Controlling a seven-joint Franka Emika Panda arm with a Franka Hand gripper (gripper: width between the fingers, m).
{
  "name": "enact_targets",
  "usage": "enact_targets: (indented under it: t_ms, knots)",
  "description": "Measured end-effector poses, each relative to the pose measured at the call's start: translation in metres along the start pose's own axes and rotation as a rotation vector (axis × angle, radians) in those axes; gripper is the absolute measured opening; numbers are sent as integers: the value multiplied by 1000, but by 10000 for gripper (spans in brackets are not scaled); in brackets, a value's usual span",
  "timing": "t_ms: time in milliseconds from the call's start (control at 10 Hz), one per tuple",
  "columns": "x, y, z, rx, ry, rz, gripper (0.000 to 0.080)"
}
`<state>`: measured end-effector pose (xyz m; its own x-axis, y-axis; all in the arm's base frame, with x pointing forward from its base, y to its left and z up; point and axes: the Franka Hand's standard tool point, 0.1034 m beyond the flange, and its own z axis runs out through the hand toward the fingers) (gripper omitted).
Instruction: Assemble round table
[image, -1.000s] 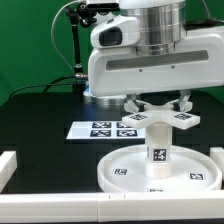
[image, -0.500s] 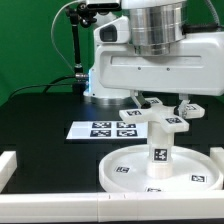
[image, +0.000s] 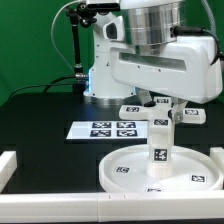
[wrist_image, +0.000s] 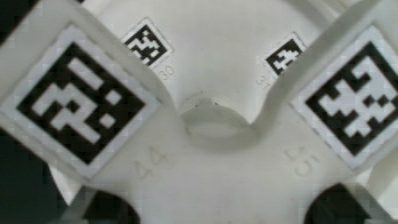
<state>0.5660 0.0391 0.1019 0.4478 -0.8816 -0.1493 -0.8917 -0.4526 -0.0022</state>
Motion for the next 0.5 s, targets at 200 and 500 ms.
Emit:
enact_targets:
  t_ms: [200, 500]
  knots:
    - [0, -1, 0, 6, 4, 140, 449]
    - [1, 0, 0, 13, 5, 279, 449]
